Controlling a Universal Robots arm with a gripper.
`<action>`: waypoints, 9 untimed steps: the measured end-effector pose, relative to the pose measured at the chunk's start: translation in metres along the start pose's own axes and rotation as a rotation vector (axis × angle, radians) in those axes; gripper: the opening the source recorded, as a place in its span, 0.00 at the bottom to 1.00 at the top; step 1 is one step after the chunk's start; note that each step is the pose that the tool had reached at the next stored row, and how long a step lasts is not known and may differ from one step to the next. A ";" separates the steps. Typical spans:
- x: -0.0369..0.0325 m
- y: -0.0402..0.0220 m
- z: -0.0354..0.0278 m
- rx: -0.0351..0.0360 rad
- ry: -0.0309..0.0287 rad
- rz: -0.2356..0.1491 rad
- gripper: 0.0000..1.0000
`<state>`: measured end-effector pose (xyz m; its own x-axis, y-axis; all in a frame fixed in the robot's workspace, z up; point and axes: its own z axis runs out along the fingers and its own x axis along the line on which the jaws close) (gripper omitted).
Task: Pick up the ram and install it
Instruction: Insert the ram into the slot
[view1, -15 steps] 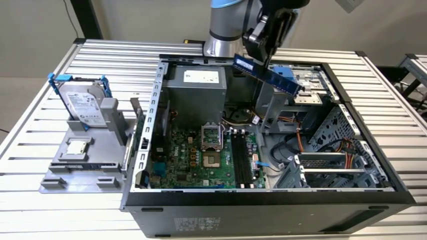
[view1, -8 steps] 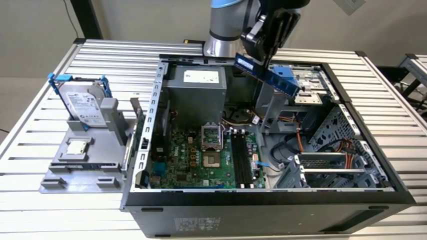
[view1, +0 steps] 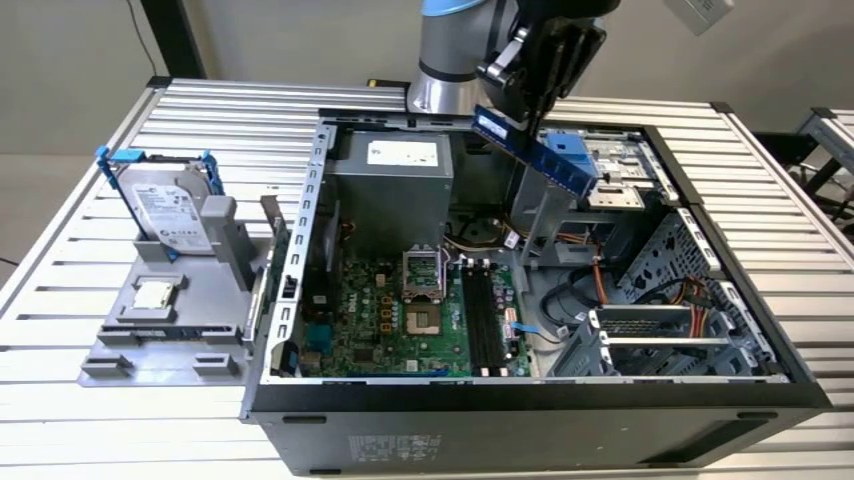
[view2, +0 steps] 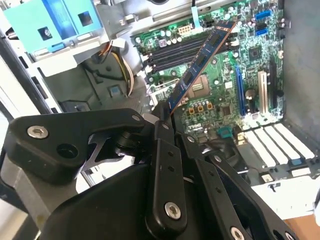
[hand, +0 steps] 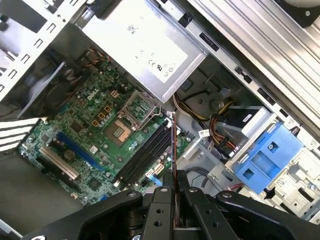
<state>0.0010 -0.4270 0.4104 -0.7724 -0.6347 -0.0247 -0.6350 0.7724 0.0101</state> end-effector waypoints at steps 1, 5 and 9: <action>0.0000 0.0000 0.0000 0.0003 -0.0001 0.011 0.00; 0.0001 -0.0001 0.0000 0.0015 -0.0005 0.058 0.00; 0.0002 -0.0002 0.0000 0.0026 -0.0010 0.104 0.00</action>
<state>0.0010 -0.4273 0.4104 -0.8340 -0.5512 -0.0246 -0.5515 0.8341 0.0100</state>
